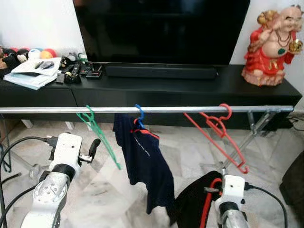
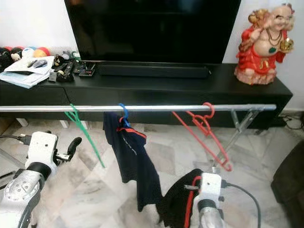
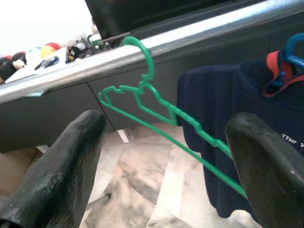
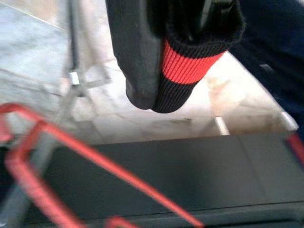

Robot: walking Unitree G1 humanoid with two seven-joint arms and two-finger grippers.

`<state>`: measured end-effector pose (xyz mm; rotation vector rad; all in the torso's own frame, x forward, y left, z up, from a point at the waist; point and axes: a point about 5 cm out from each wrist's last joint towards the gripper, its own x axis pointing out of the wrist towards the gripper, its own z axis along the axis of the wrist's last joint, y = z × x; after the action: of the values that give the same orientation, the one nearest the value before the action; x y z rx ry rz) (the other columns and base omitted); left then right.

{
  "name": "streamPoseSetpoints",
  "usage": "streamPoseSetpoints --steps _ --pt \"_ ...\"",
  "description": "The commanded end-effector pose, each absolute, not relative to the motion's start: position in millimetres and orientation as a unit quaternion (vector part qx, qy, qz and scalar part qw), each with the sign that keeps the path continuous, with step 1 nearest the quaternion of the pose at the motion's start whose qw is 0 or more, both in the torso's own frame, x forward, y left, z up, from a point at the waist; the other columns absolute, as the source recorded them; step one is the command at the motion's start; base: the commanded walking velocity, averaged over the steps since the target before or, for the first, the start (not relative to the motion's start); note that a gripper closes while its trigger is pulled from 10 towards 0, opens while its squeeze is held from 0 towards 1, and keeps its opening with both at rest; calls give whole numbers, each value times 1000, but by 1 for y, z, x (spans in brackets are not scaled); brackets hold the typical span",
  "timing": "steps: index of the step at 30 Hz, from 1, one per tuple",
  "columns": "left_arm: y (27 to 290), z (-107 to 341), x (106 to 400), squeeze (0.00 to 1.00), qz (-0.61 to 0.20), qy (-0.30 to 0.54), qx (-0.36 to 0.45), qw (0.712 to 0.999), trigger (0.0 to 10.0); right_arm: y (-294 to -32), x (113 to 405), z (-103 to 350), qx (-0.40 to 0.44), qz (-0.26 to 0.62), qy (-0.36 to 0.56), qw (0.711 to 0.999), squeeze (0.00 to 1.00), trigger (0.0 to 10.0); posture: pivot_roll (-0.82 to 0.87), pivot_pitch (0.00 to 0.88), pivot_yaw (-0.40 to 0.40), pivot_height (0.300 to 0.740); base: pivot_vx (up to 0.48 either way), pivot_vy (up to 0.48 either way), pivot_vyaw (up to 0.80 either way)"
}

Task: Hang hanger

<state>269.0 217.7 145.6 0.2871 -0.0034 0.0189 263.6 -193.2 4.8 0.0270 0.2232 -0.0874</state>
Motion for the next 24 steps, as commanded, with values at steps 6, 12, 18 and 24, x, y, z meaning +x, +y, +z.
streamPoseSetpoints --steps 6,12,18,24 --pt "218 144 266 0 18 0 135 991 10000 -187 268 7 22 -29 109 993 0 10000 28 81 -22 740 0 0 0" --pt "215 139 264 0 15 8 131 991 10000 -186 268 6 22 -22 112 993 0 10000 27 81 -23 740 0 0 0" --pt "217 132 263 0 36 30 120 992 10000 -182 267 4 22 -2 119 993 0 10000 26 84 -22 740 0 0 0" --pt "220 128 262 0 45 28 106 993 10000 -183 265 1 20 -1 126 992 0 10000 21 82 -17 740 0 0 0"
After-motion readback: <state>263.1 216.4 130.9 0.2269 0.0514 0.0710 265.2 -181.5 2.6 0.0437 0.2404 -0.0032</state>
